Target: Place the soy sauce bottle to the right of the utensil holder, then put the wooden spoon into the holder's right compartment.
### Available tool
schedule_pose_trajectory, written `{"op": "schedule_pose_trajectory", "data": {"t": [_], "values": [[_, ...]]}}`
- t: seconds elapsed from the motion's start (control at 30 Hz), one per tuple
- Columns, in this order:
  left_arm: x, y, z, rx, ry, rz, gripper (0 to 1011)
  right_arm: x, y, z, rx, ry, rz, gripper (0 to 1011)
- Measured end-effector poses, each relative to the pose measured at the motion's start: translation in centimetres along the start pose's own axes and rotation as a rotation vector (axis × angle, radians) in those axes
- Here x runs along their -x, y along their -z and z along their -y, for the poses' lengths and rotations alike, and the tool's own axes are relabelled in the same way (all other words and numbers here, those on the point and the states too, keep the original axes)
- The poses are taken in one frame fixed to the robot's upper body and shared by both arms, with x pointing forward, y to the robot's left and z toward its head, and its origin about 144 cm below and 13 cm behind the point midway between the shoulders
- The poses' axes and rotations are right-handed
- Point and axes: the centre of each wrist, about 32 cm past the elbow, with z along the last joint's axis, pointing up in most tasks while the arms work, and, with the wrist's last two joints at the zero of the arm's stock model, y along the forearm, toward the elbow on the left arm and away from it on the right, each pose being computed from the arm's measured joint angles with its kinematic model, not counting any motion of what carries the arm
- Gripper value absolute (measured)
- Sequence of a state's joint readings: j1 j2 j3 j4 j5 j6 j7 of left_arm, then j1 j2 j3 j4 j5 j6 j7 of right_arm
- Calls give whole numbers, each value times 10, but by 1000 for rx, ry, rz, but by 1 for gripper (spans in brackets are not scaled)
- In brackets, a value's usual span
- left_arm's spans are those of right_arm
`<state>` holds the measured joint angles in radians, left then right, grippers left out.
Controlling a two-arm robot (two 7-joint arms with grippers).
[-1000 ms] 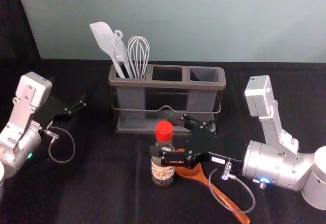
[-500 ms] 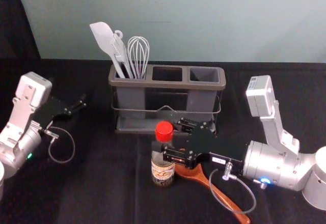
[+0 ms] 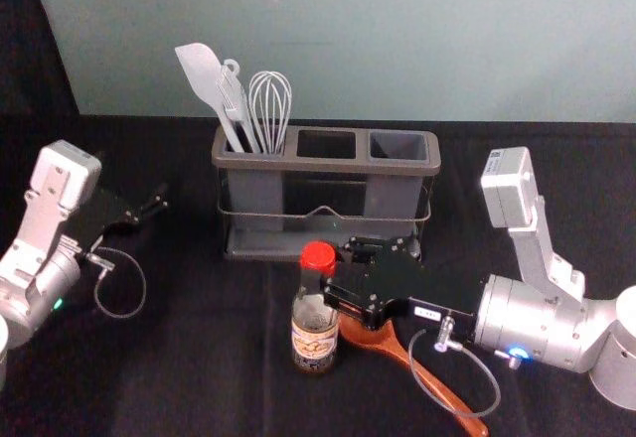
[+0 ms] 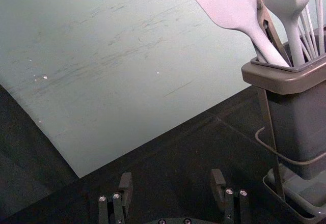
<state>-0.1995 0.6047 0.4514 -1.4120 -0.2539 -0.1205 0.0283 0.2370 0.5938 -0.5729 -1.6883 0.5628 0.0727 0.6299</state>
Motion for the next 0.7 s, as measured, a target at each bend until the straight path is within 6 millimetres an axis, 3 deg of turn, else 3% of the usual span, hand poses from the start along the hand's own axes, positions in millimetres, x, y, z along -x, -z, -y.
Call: {"op": "schedule_pose_trajectory", "data": {"t": [0.37,0.7], "values": [[0,0,0,0,0,0,1005,0,0,1,-4,-2,5,384],[0,0,0,0,0,0,1005,6,-17,17,-40,12,49,384]]}}
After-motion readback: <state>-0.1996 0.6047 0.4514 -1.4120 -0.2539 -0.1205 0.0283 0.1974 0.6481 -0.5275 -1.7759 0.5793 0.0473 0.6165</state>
